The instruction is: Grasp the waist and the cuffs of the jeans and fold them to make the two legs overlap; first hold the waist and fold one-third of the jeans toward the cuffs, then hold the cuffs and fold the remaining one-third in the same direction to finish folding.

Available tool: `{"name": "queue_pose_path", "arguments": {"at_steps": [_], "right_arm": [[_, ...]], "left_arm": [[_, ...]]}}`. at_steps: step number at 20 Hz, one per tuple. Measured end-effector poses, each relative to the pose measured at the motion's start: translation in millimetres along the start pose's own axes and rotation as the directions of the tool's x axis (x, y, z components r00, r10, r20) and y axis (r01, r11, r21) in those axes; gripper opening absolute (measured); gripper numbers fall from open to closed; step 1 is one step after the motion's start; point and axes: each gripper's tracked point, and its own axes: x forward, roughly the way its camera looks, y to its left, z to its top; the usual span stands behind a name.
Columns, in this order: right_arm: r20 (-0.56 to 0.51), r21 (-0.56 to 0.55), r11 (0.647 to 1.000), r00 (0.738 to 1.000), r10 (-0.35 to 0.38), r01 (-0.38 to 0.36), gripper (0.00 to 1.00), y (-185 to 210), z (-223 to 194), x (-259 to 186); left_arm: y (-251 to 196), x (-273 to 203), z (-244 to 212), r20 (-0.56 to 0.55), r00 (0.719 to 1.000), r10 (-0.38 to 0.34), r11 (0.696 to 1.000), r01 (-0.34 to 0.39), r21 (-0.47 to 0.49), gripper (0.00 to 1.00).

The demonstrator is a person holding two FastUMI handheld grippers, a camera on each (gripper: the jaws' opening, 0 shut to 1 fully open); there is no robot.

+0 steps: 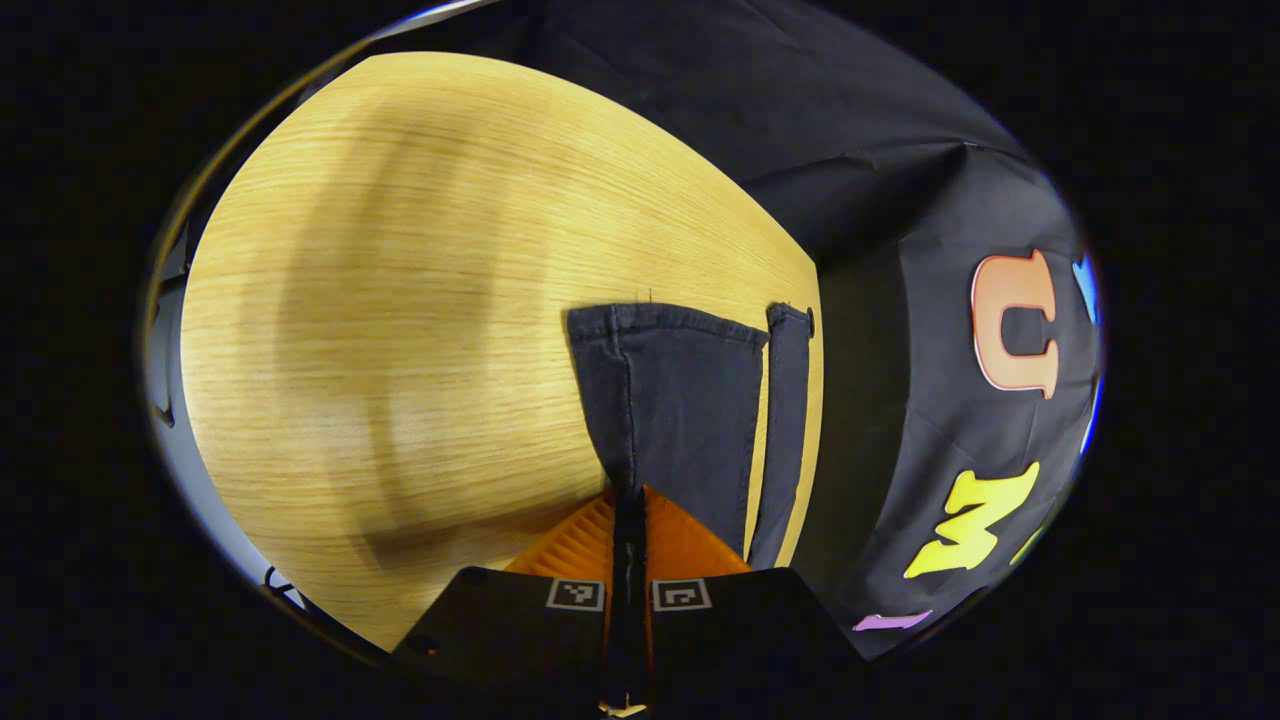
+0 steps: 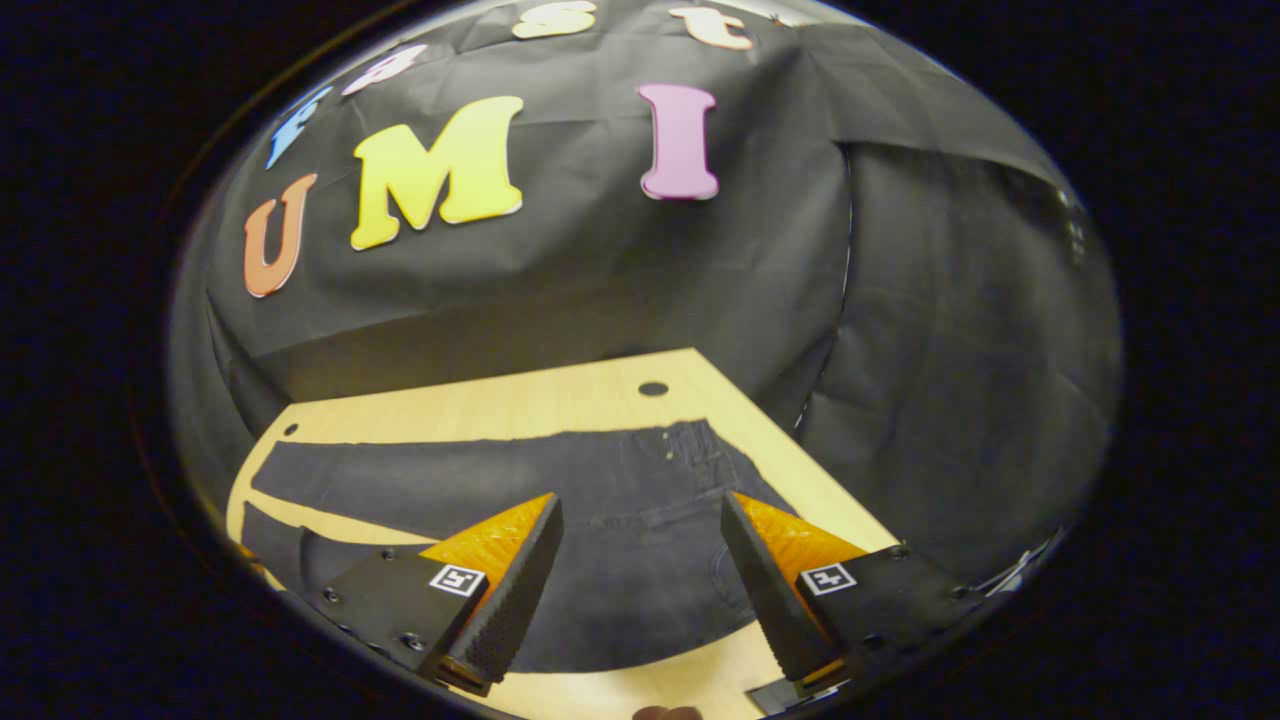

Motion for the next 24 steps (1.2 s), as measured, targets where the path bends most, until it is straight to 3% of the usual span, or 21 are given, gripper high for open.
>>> {"name": "queue_pose_path", "arguments": {"at_steps": [2, 4, 5, 6, 8, 10, 12, 14, 18, 19, 20, 22, 24], "right_arm": [[-0.146, 0.146, 0.989, 0.989, 0.025, -0.004, 0.96, -18, -21, 4], [-0.272, 0.315, 0.947, 0.962, 0.031, 0.058, 0.97, -37, -39, 12], [-0.334, 0.367, 0.924, 0.942, 0.024, 0.107, 0.94, -50, -51, 16], [-0.385, 0.411, 0.899, 0.923, 0.023, 0.149, 0.98, -59, -64, 18], [-0.491, 0.478, 0.849, 0.87, 0.046, 0.225, 0.98, -74, -94, 19], [-0.542, 0.544, 0.792, 0.837, 0.077, 0.279, 0.99, -77, -114, 25], [-0.527, 0.608, 0.742, 0.843, 0.111, 0.283, 0.99, -75, -114, 31], [-0.517, 0.637, 0.723, 0.844, 0.143, 0.268, 0.98, -66, -116, 40], [-0.467, 0.679, 0.689, 0.873, 0.137, 0.255, 0.92, -64, -109, 57], [-0.466, 0.678, 0.687, 0.876, 0.127, 0.261, 0.85, -68, -116, 61], [-0.466, 0.691, 0.666, 0.878, 0.113, 0.28, 0.59, -76, -120, 61], [-0.42, 0.778, 0.564, 0.897, 0.14, 0.276, 0.07, -76, -117, 62], [-0.389, 0.796, 0.553, 0.908, 0.156, 0.247, 0.04, -74, -116, 60]], "left_arm": [[0, 0, -2, -0.003, 1.0, 0.0, 1.0, 0.0, -0.003, 0.04], [0, 1, -1, -0.003, 1.0, 0.004, 1.0, -0.003, 0.003, 0.04], [0, 1, -1, -0.003, 1.0, 0.005, 1.0, -0.005, -0.001, 0.04], [-1, 2, -1, -0.005, 1.0, 0.005, 1.0, -0.005, -0.008, 0.04], [0, 1, -1, -0.005, 1.0, 0.004, 1.0, -0.004, -0.014, 0.04], [0, 1, -2, -0.006, 1.0, 0.007, 1.0, -0.008, -0.018, 0.04], [3, -3, -1, -0.007, 1.0, 0.013, 1.0, -0.013, -0.028, 0.04], [10, -10, 0, -0.008, 1.0, 0.02, 0.999, -0.02, -0.037, 0.04], [19, -19, -2, -0.013, 0.999, 0.044, 0.998, -0.044, -0.05, 0.04], [20, -20, -2, -0.013, 0.999, 0.047, 0.997, -0.047, -0.055, 0.04], [21, -22, -2, -0.012, 0.999, 0.05, 0.997, -0.05, -0.061, 0.04], [23, -25, -2, -0.013, 0.998, 0.06, 0.995, -0.061, -0.075, 0.04], [26, -32, -4, -0.007, 0.998, 0.064, 0.994, -0.065, -0.088, 0.04]]}}
